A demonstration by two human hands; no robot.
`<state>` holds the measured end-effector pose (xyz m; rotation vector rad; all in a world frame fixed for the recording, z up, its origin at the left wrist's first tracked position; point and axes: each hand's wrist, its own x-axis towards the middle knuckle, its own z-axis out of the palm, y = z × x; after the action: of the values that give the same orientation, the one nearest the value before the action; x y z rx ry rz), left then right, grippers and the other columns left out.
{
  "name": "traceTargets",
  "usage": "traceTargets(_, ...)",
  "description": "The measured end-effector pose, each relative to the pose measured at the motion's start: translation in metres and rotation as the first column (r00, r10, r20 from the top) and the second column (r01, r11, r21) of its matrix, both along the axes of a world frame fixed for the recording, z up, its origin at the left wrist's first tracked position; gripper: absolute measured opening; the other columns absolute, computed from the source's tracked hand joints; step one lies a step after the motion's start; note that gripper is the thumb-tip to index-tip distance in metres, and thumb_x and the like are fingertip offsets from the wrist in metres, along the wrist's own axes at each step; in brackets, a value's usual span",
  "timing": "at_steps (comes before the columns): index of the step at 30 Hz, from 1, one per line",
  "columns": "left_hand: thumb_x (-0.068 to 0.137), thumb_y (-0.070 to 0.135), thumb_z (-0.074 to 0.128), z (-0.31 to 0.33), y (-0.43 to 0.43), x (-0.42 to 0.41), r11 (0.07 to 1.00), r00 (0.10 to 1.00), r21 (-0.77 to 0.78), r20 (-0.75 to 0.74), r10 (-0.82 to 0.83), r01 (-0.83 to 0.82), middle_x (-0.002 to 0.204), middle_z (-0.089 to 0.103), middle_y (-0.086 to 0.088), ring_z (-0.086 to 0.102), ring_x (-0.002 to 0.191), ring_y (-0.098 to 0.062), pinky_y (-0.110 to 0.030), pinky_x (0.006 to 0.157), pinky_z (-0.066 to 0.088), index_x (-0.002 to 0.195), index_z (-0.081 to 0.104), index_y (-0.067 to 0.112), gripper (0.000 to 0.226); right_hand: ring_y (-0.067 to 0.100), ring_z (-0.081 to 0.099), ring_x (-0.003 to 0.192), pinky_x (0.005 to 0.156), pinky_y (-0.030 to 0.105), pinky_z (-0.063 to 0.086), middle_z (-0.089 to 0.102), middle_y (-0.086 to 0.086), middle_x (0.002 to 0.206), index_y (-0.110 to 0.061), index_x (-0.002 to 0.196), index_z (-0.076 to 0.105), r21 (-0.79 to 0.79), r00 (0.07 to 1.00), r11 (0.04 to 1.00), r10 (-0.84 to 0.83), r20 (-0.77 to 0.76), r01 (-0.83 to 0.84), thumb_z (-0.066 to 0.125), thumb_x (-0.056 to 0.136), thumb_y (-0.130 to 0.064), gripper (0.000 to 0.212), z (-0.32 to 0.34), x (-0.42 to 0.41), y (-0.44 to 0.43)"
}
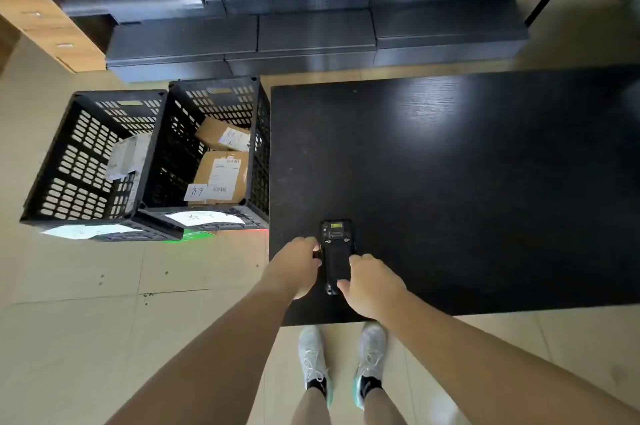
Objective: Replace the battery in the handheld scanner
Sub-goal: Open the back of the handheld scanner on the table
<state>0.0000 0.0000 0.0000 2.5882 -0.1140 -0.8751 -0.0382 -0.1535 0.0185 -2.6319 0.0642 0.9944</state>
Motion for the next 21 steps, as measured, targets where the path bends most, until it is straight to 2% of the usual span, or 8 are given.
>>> traceTargets(2, 0.097, 0.022, 0.053, -0.008, 0.003, 0.010, 1.000, 0.999, -0.017, 0.032, 0.008, -0.008, 0.126, 0.061, -0.007, 0.058, 0.115, -0.029, -0.040, 0.096, 0.048, 0.126, 0.058, 0.018, 0.030, 0.029, 0.053, 0.117, 0.091, 0.041, 0.048, 0.053, 0.011, 0.126, -0.010, 0.129, 0.046, -0.018, 0.997, 0.997, -0.081, 0.021, 0.081, 0.053, 0.093, -0.045, 0.051, -0.012, 0.002, 0.005)
traceTargets(6, 0.097, 0.020, 0.052, -0.022, 0.007, 0.026, 0.998, 0.998, -0.027, 0.039, -0.052, 0.054, 0.124, 0.060, -0.006, 0.060, 0.111, -0.029, -0.042, 0.094, 0.049, 0.122, 0.060, 0.019, 0.026, 0.028, 0.044, 0.129, 0.097, 0.040, 0.046, 0.042, 0.011, 0.142, -0.006, 0.151, 0.022, -0.002, 0.972, 0.972, -0.233, 0.033, 0.234, 0.056, 0.087, -0.056, 0.088, -0.034, 0.001, 0.017)
traceTargets(8, 0.097, 0.021, 0.051, -0.027, 0.007, 0.031, 0.995, 0.993, -0.028, 0.060, -0.098, 0.100, 0.124, 0.060, -0.004, 0.060, 0.110, -0.028, -0.044, 0.093, 0.050, 0.121, 0.060, 0.020, 0.025, 0.028, 0.042, 0.130, 0.098, 0.040, 0.046, 0.039, 0.011, 0.145, -0.006, 0.153, 0.016, 0.008, 0.951, 0.954, -0.299, 0.073, 0.300, 0.058, 0.085, -0.059, 0.096, -0.043, -0.001, 0.021)
traceTargets(13, 0.098, 0.021, 0.051, -0.037, 0.004, 0.042, 0.977, 0.973, -0.034, 0.104, -0.204, 0.208, 0.114, 0.060, -0.003, 0.060, 0.102, -0.028, -0.045, 0.089, 0.051, 0.114, 0.061, 0.020, 0.020, 0.027, 0.041, 0.132, 0.096, 0.038, 0.047, 0.038, 0.010, 0.146, -0.008, 0.154, 0.014, 0.021, 0.915, 0.924, -0.381, 0.131, 0.382, 0.060, 0.085, -0.058, 0.097, -0.053, -0.002, 0.027)
traceTargets(21, 0.097, 0.019, 0.046, -0.041, 0.002, 0.055, 0.937, 0.932, -0.028, 0.124, -0.342, 0.348, 0.106, 0.059, -0.003, 0.060, 0.095, -0.030, -0.046, 0.082, 0.051, 0.102, 0.060, 0.019, 0.014, 0.026, 0.050, 0.119, 0.084, 0.034, 0.051, 0.044, 0.010, 0.134, -0.007, 0.151, 0.026, 0.021, 0.888, 0.902, -0.428, 0.168, 0.430, 0.064, 0.082, -0.056, 0.093, -0.059, -0.001, 0.029)
